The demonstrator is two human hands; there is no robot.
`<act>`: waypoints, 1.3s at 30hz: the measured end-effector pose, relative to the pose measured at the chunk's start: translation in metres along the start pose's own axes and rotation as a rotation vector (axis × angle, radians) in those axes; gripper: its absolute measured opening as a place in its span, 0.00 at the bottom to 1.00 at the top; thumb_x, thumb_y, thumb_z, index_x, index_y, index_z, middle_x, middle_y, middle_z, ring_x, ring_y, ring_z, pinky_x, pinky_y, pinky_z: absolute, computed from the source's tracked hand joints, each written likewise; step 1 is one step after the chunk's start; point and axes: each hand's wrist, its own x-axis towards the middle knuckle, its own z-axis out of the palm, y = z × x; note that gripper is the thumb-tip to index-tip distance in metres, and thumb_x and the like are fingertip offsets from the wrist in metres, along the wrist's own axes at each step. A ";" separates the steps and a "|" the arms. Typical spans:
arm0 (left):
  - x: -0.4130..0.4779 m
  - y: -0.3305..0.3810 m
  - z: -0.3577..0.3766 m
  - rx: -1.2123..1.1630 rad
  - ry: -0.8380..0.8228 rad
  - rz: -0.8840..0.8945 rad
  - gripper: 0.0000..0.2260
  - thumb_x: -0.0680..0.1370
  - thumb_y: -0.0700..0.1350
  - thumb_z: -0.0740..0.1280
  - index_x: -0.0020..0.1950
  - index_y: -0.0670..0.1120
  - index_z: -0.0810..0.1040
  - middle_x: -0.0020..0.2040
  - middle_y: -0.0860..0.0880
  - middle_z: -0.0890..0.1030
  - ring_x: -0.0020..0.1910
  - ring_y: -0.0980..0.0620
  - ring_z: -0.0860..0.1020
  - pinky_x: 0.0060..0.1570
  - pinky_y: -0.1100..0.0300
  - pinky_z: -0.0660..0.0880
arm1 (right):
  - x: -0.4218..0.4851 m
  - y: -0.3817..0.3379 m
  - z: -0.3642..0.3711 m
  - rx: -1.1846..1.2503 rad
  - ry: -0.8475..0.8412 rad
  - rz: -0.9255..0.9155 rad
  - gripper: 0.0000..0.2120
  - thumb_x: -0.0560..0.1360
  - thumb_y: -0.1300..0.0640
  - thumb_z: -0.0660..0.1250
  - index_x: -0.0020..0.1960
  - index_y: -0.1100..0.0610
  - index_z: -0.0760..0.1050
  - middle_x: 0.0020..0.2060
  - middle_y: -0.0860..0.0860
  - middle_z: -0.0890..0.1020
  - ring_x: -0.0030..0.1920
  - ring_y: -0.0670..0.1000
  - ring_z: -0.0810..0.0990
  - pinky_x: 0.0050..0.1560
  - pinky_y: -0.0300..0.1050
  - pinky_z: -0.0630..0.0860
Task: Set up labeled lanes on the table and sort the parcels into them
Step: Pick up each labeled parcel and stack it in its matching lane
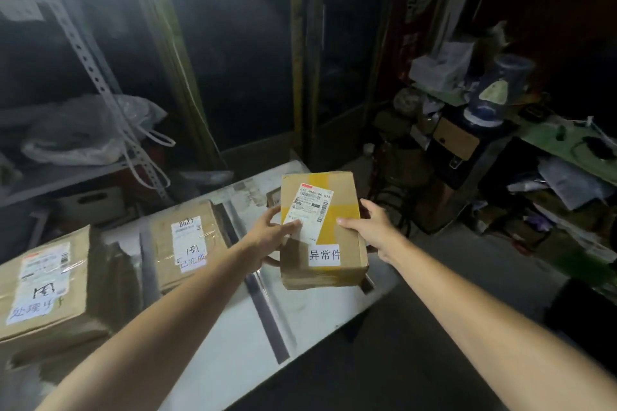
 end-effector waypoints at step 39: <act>0.173 -0.038 -0.016 -0.211 0.368 -0.264 0.29 0.82 0.45 0.67 0.79 0.56 0.58 0.50 0.51 0.80 0.54 0.45 0.78 0.60 0.31 0.72 | 0.252 0.026 0.091 -0.174 -0.453 0.116 0.43 0.68 0.58 0.80 0.77 0.49 0.63 0.64 0.51 0.79 0.59 0.51 0.80 0.60 0.54 0.79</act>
